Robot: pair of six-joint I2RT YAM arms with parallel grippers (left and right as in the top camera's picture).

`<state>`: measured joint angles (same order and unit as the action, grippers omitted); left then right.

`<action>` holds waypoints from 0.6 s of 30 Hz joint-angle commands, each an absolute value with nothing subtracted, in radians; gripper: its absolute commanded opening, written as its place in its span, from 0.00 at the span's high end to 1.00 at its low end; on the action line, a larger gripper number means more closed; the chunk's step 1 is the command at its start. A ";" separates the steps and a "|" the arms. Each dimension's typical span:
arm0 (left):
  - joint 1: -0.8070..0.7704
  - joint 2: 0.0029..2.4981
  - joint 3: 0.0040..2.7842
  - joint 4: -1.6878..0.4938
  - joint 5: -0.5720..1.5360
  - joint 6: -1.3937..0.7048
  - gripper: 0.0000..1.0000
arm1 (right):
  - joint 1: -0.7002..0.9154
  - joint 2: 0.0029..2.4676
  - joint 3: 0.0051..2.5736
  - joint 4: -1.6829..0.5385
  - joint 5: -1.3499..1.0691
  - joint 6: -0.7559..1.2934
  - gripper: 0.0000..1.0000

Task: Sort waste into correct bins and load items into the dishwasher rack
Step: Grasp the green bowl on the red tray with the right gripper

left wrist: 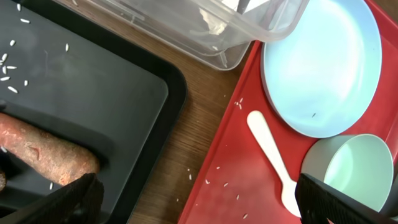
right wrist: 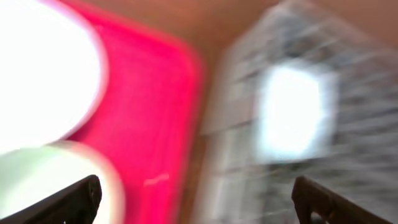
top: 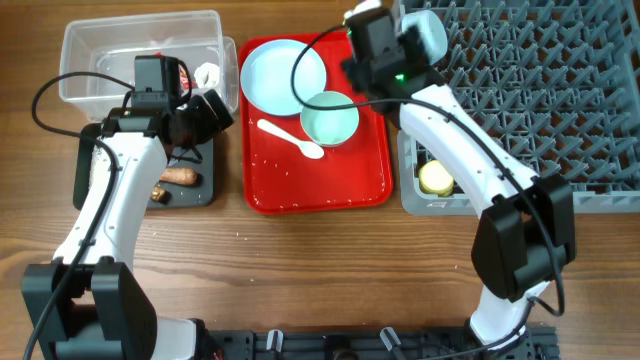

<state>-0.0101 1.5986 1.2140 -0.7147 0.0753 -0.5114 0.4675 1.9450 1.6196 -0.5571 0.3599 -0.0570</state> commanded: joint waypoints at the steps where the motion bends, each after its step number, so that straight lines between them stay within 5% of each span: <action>1: -0.004 1.592 1.225 -0.712 0.065 -0.509 0.00 | 0.468 1.963 1.606 -0.600 -0.082 0.218 0.09; 11: -0.004 1.592 1.225 -0.712 0.065 -0.509 0.00 | 0.458 2.083 1.596 -0.676 -0.123 0.286 0.46; 18: -0.004 1.592 1.225 -0.712 0.066 -0.509 0.00 | 0.427 2.102 1.596 -0.698 -0.060 0.319 0.51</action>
<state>-0.0101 1.5986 1.2140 -0.7143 0.0753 -0.5114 0.4511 2.0926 1.5982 -0.6949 -0.0849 0.2840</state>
